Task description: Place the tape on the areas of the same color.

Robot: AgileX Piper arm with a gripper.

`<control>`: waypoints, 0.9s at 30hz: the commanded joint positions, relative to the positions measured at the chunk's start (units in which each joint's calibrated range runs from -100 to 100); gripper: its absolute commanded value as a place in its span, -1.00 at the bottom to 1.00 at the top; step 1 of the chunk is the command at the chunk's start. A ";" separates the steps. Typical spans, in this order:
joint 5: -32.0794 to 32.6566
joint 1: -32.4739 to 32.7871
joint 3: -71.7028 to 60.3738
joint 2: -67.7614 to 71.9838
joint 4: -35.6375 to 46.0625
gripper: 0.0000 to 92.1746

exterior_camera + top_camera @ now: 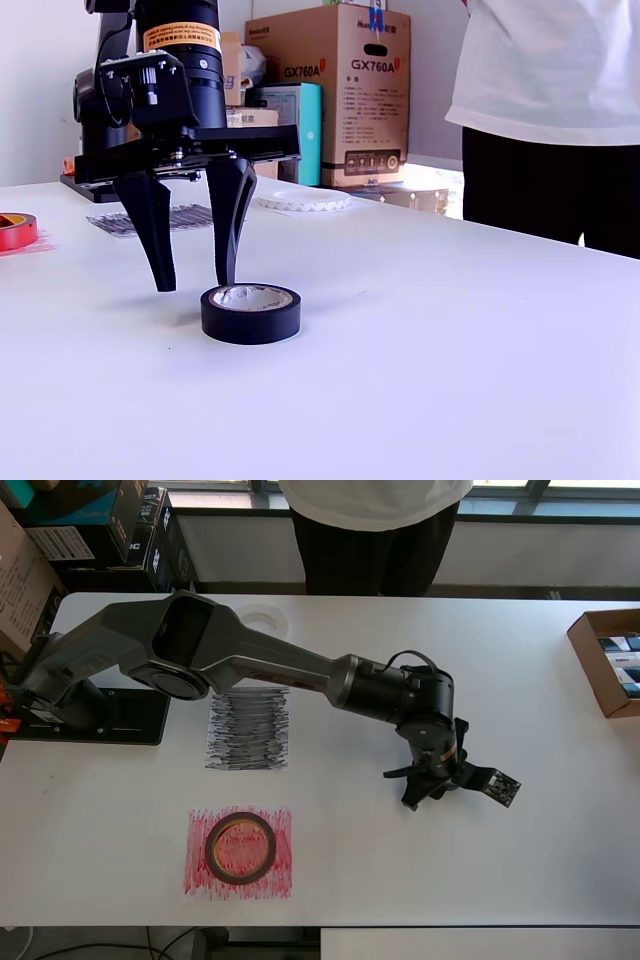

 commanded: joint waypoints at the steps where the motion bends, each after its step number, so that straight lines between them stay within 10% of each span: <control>1: 0.02 0.38 -0.32 -0.06 0.17 0.00; 27: 1.24 0.70 -0.68 0.03 0.08 0.00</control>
